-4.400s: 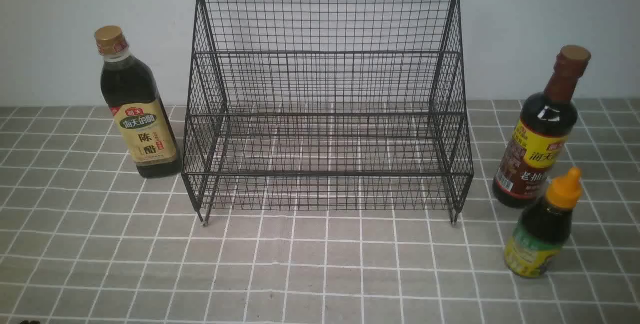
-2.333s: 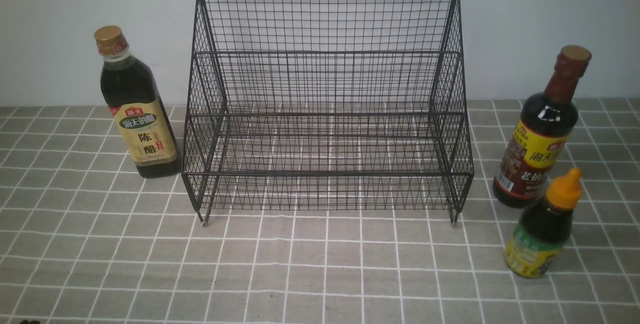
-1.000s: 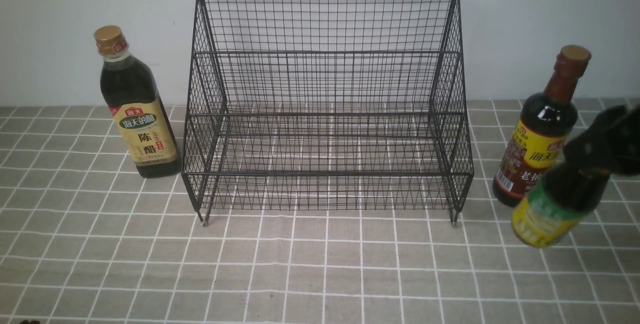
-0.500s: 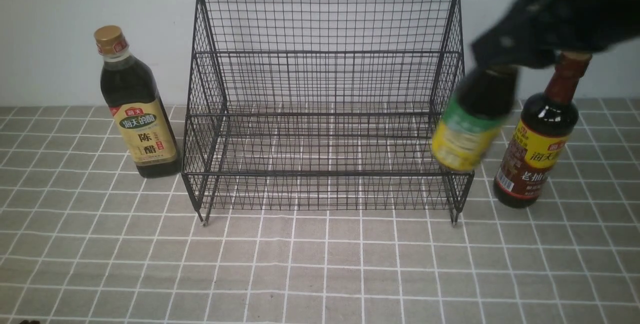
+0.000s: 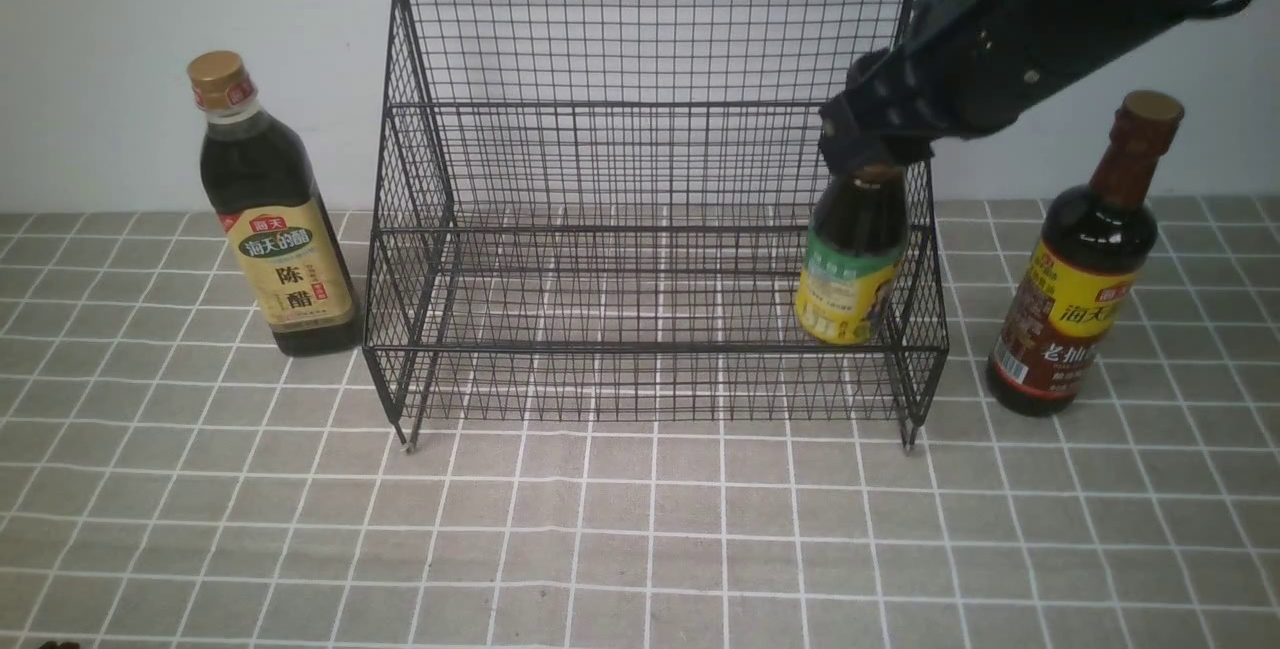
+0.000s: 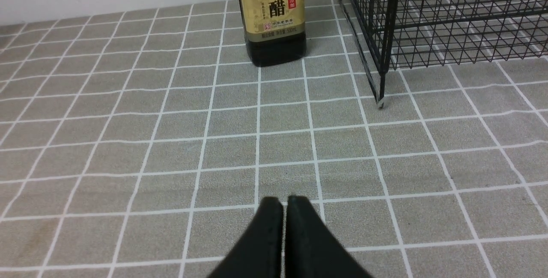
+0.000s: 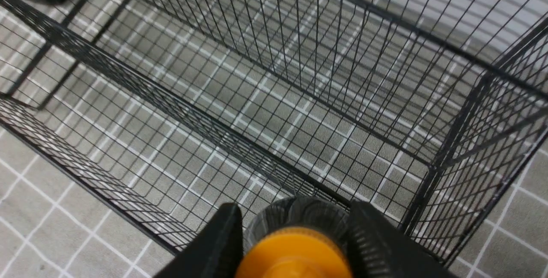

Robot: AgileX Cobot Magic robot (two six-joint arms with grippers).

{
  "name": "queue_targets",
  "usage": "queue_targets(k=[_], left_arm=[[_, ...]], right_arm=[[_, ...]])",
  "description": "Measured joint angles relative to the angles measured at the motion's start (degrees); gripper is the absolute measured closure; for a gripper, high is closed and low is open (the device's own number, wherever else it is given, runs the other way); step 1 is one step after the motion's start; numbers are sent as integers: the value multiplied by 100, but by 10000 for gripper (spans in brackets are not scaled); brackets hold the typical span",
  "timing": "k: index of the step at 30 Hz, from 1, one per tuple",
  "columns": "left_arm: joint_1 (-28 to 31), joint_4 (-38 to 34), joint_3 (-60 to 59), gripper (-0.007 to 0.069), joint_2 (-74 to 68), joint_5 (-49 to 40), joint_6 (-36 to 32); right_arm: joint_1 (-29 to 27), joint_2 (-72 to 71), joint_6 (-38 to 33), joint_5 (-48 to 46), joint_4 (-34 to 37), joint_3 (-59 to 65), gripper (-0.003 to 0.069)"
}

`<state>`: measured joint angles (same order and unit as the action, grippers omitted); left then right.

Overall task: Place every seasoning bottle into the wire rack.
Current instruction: Use the right arm to put the condiment bottle back on the shelf

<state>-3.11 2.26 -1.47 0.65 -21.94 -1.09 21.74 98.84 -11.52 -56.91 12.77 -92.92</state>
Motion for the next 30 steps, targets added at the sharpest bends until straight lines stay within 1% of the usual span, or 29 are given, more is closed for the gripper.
queue_targets(k=[8, 13, 15, 21, 22, 23, 26, 30], left_arm=[[0, 0, 0, 631, 0, 0, 0], [0, 0, 0, 631, 0, 0, 0], [0, 0, 0, 631, 0, 0, 0], [0, 0, 0, 631, 0, 0, 0], [0, 0, 0, 631, 0, 0, 0], [0, -6, 0, 631, 0, 0, 0], [0, -6, 0, 631, 0, 0, 0], [0, -6, 0, 631, 0, 0, 0]], right_arm=[[4, 368, 0, -385, -41, -10, 363], [4, 490, 2, -474, -61, -17, 363], [4, 490, 13, -498, -61, -18, 353], [4, 302, 42, -803, -69, -132, 189], [4, 249, 57, -855, -85, -169, 176], [4, 158, 96, -928, -155, -229, 153], [4, -57, 332, -1163, -446, -442, 138], [4, -582, 975, -1461, -1547, -820, 134]])
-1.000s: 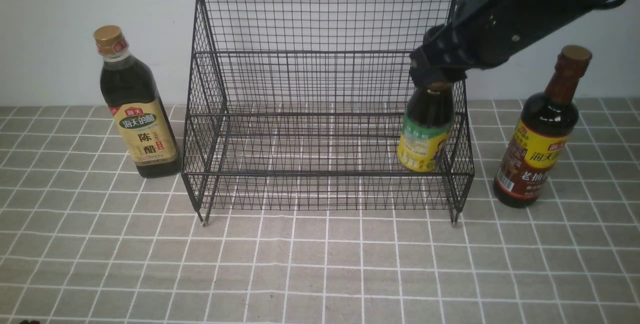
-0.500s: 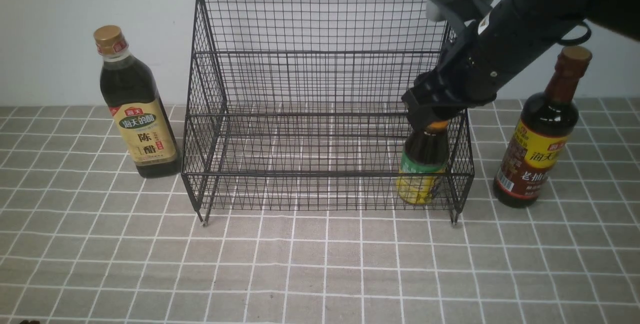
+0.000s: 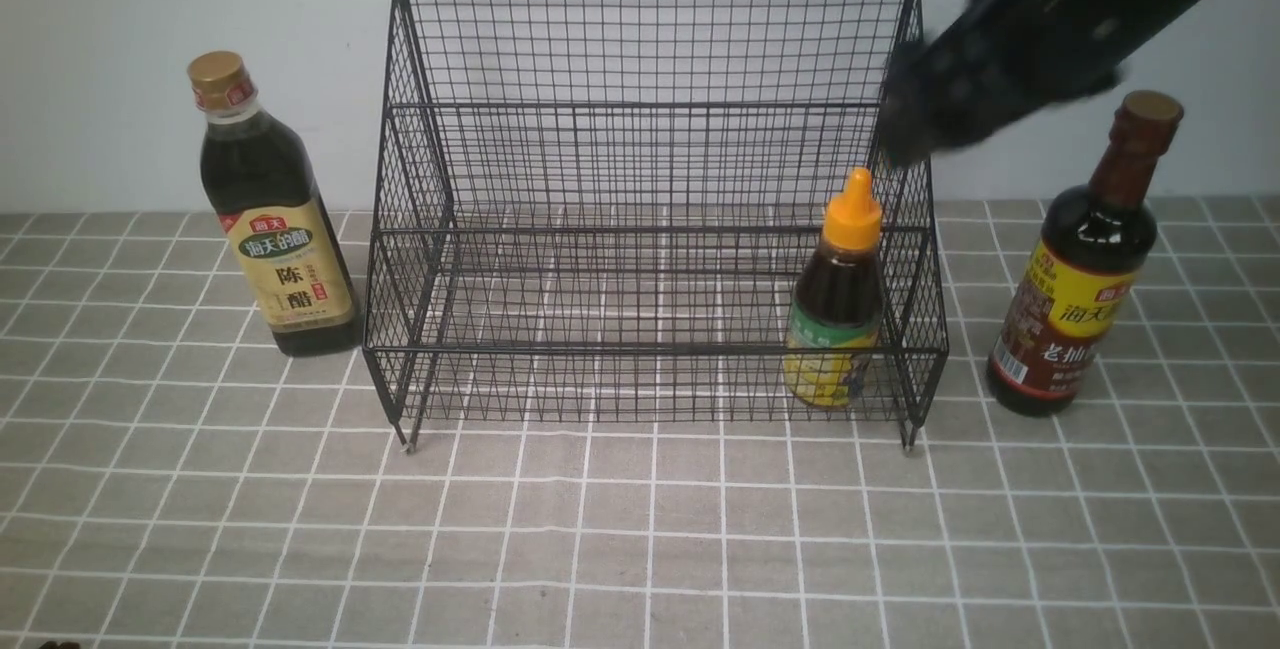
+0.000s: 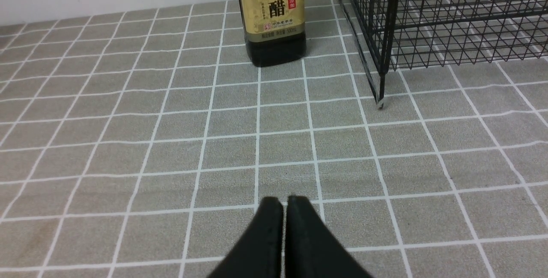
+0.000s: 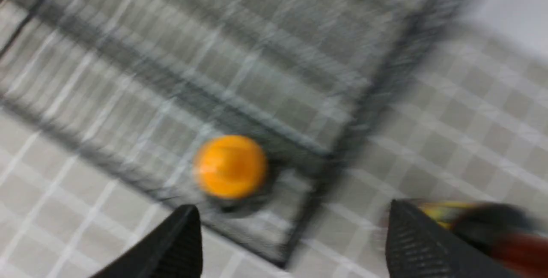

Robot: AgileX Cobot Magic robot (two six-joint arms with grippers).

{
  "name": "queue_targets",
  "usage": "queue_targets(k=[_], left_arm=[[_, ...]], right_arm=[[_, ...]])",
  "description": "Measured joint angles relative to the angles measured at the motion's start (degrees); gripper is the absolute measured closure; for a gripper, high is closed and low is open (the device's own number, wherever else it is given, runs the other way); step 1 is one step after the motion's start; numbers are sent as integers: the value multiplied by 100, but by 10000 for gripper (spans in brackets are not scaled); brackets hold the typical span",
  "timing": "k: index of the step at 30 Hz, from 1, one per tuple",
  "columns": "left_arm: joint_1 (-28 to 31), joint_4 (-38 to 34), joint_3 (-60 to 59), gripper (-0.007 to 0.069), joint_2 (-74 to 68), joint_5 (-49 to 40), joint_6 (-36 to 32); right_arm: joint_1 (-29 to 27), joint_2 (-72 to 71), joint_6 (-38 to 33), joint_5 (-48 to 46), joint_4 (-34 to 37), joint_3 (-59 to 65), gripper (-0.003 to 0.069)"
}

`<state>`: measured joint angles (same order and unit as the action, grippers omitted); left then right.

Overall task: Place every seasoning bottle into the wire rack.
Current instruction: Use the right arm to put the condiment bottle back on the shelf, then use the right arm to grab the condiment bottle closest to it

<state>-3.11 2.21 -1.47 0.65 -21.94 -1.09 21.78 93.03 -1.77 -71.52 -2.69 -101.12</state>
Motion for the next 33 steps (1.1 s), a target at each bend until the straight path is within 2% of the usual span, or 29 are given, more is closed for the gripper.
queue_targets(k=[3, 7, 11, 14, 18, 29, 31, 33], left_arm=[[0, 0, 0, 631, 0, 0, 0], [0, 0, 0, 631, 0, 0, 0], [0, 5, 0, 631, 0, 0, 0], [0, 5, 0, 631, 0, 0, 0], [0, 5, 0, 631, 0, 0, 0], [0, 5, 0, 631, 0, 0, 0], [0, 5, 0, 631, 0, 0, 0], [0, 5, 0, 631, 0, 0, 0]], right_arm=[[-122, -274, 414, -26, -760, -33, 134], [-587, -335, 752, -47, -971, -28, 134], [-1247, -144, 639, -84, -391, 82, 134], [-1530, 75, 462, -89, 94, 95, 134], [-1670, 390, 347, -89, 433, 100, 134], [-1676, 998, 236, -62, 496, 133, 139], [-1676, 1034, 209, -53, 500, 133, 181], [-1676, 1034, 110, -48, 559, 133, 260]])
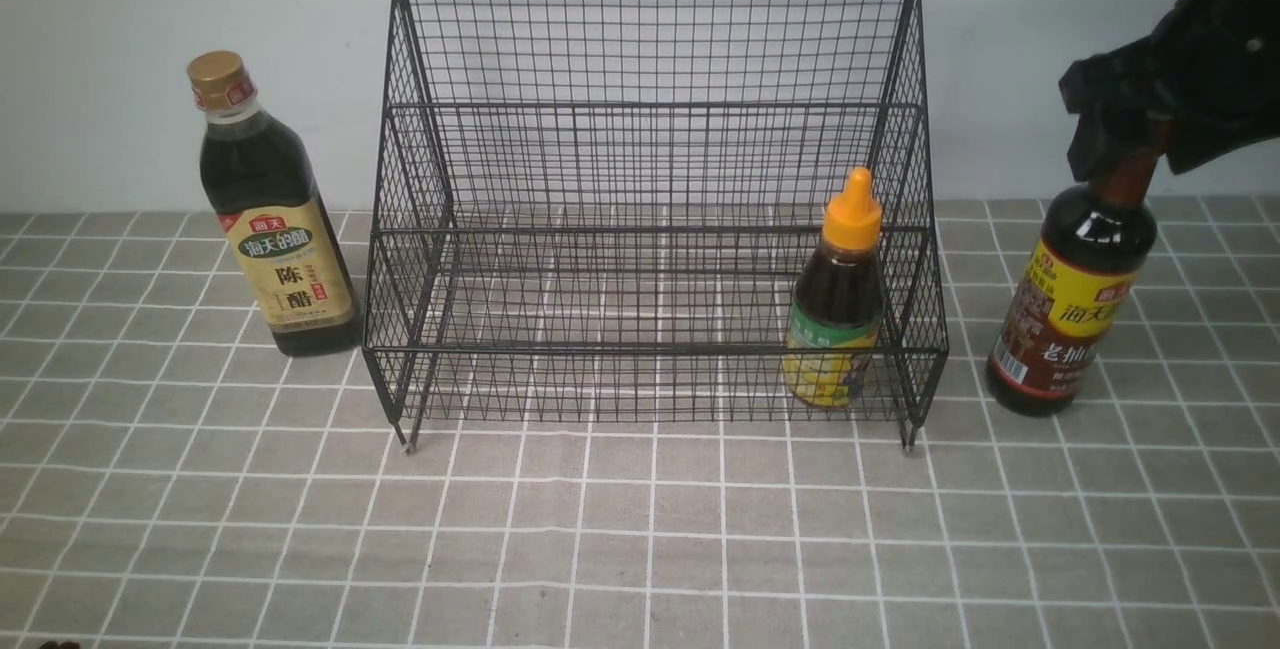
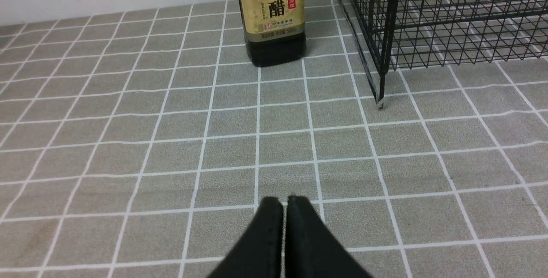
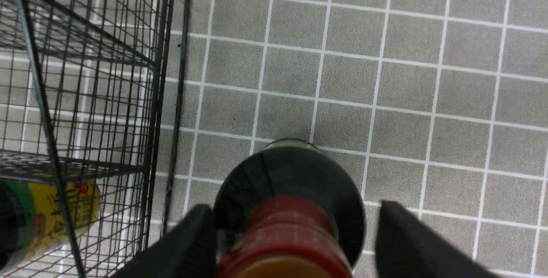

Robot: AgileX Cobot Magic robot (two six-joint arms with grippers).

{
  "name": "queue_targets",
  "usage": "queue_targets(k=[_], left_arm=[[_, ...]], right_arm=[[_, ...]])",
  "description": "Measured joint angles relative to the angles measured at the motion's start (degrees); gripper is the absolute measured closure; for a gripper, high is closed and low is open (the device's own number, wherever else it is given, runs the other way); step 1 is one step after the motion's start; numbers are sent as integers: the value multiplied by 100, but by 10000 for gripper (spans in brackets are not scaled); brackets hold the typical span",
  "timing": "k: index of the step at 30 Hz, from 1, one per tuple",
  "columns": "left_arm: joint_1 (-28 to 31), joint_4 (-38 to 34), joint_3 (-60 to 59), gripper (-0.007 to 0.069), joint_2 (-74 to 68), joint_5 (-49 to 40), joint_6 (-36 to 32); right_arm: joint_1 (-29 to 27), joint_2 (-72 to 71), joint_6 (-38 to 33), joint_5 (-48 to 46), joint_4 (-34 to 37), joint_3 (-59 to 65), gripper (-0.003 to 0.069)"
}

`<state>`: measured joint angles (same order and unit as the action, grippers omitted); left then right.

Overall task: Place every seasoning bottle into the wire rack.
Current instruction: Use the right arm to grab the condiment bottle closest to it, then use the right arm to put the condiment bottle back on the shelf

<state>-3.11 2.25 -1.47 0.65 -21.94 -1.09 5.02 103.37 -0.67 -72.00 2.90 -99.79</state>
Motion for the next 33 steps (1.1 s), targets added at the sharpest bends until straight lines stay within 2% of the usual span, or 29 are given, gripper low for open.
queue_targets(k=[2, 12, 24, 33], left_arm=[[0, 0, 0, 631, 0, 0, 0], [0, 0, 0, 631, 0, 0, 0], [0, 0, 0, 631, 0, 0, 0], [0, 0, 0, 631, 0, 0, 0]], right_arm=[[0, 0, -155, 6, 32, 0, 387], [0, -90, -515, -52, 93, 26, 382], [0, -1145, -729, -122, 211, 44, 382], [0, -1166, -880, -122, 604, -836, 382]])
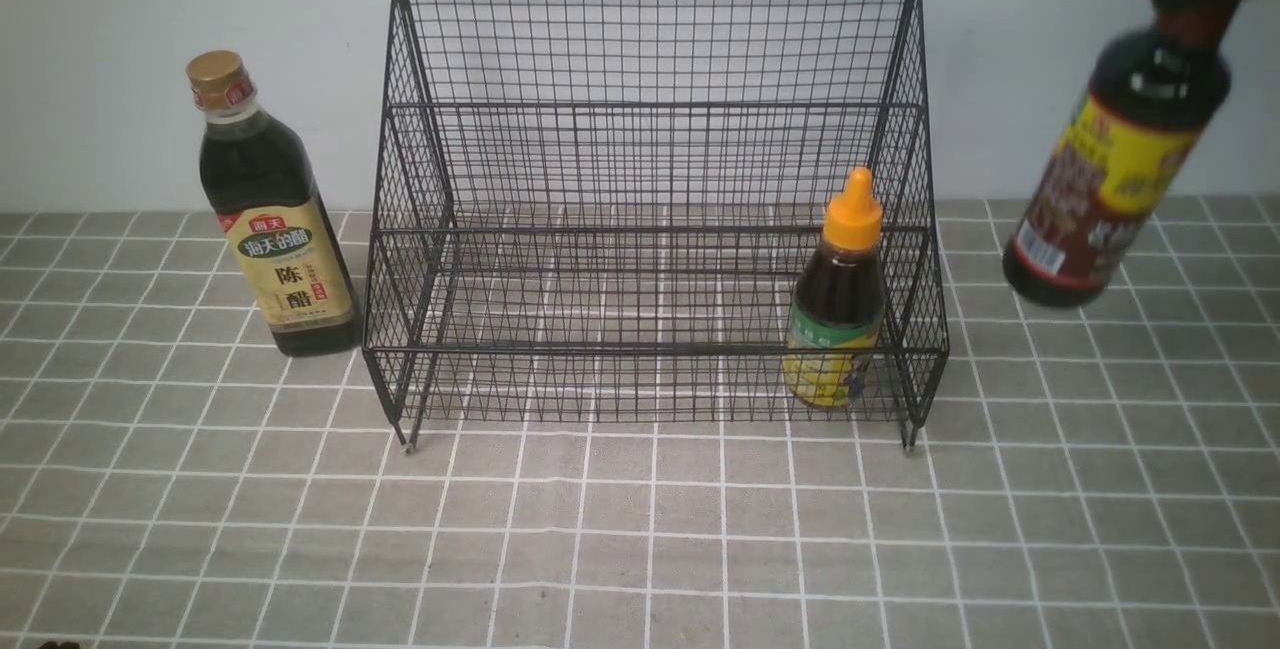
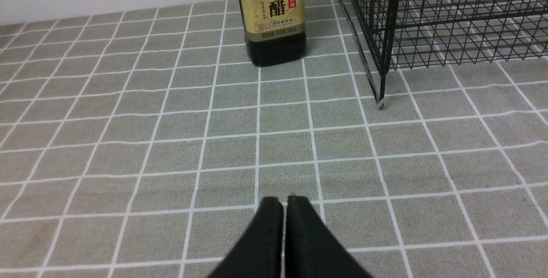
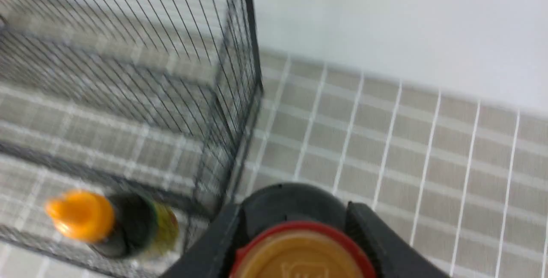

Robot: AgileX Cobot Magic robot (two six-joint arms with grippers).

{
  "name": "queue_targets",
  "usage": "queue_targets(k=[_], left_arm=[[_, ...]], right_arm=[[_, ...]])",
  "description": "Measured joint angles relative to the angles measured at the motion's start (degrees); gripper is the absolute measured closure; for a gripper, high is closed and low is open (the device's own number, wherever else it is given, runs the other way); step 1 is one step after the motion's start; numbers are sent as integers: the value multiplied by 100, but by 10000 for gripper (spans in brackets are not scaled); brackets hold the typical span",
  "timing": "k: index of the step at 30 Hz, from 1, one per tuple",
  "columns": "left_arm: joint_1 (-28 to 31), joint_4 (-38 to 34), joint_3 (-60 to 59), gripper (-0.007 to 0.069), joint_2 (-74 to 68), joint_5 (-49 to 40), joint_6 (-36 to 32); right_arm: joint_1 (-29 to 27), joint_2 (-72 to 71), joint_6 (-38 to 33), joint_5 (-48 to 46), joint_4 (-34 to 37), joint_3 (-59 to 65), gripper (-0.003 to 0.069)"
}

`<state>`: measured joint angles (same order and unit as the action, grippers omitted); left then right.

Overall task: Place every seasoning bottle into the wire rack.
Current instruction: Use the right arm to put the condiment bottle back on the shelf

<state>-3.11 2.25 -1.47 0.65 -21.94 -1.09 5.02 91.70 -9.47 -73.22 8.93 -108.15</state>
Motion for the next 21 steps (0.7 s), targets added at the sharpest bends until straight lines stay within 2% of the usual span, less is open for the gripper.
queue_targets(k=[6, 15, 21], left_arm=[[0, 0, 0, 631, 0, 0, 0], [0, 0, 0, 631, 0, 0, 0], [0, 0, 0, 631, 0, 0, 0]], right_arm=[[0, -1, -225, 248, 494, -714, 382], [31, 14, -823, 908, 1562, -907, 382], [429, 268, -1081, 1318, 1690, -914, 382]])
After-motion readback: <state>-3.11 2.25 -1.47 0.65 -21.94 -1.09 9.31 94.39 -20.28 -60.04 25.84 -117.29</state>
